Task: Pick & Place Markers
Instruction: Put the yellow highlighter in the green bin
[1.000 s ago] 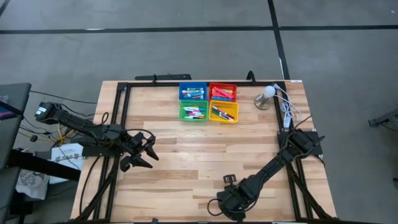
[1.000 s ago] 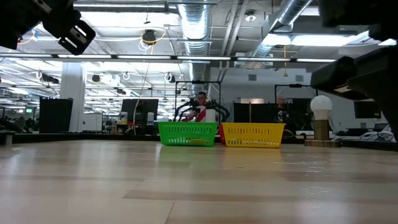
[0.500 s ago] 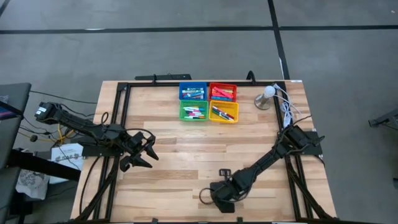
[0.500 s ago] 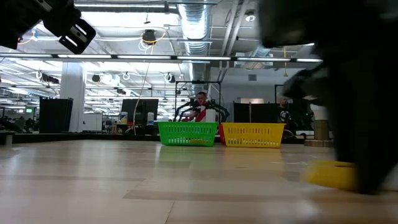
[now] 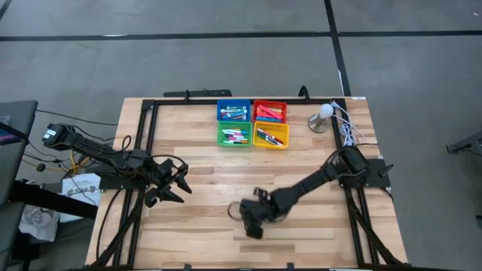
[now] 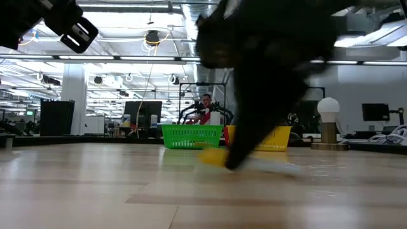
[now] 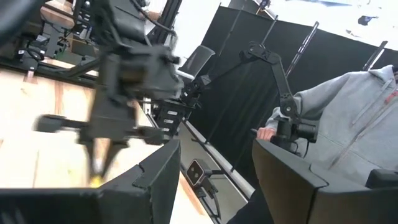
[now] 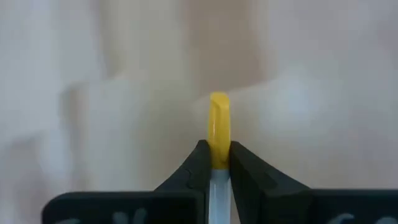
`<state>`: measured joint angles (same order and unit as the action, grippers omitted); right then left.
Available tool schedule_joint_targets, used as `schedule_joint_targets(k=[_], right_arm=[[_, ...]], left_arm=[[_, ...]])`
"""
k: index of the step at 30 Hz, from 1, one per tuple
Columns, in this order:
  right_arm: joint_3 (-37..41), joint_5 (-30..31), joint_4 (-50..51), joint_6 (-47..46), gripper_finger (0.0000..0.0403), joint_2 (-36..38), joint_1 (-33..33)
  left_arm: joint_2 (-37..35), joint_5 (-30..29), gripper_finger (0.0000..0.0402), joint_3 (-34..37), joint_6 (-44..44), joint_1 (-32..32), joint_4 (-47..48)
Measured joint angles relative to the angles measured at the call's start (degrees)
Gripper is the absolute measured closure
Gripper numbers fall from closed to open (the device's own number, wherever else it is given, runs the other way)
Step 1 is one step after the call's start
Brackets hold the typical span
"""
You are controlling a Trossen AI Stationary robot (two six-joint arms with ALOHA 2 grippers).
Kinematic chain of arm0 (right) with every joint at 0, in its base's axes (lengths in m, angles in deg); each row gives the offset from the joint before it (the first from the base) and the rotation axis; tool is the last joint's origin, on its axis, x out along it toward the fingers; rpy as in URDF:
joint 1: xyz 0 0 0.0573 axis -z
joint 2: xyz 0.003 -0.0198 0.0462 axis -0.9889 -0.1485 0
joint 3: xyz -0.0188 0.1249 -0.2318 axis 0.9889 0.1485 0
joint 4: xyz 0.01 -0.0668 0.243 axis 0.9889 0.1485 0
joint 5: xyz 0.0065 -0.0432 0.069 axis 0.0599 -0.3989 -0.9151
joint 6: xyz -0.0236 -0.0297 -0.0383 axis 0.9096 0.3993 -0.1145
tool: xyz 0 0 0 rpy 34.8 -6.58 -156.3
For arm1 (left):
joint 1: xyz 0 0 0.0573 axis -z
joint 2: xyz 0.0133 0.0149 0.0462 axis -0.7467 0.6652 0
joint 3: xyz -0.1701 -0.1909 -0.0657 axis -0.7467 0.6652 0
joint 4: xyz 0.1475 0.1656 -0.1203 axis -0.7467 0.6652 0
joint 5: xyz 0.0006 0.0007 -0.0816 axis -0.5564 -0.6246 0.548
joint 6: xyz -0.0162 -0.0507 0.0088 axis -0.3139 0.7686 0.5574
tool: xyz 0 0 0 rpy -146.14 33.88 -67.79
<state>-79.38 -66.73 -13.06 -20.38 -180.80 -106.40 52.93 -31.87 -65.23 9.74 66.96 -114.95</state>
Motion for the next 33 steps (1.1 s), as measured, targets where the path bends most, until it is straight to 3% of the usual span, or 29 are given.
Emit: schedule_joint_targets(k=[8, 15, 28, 33], right_arm=[[0.0, -1.3, -1.2, 0.3, 0.0376, 6.6, 3.4], [-0.1, -1.3, -8.7, 1.5, 0.0364, 13.8, 6.5], [-0.2, 0.7, -26.6, 3.8, 0.0365, 16.4, 10.5], [-0.2, 0.7, -31.6, 3.9, 0.0367, 16.4, 12.4]], left_arm=[[0.0, 0.0, 0.0202, 0.0, 0.1, 0.0, -0.8], [0.0, -0.5, 0.0202, 0.0, 0.1, 0.0, -1.4], [0.0, -12.5, 0.0202, 0.0, -3.4, 0.0, -4.7], [0.0, -19.8, 0.0202, 0.0, -3.8, 0.0, -6.1]])
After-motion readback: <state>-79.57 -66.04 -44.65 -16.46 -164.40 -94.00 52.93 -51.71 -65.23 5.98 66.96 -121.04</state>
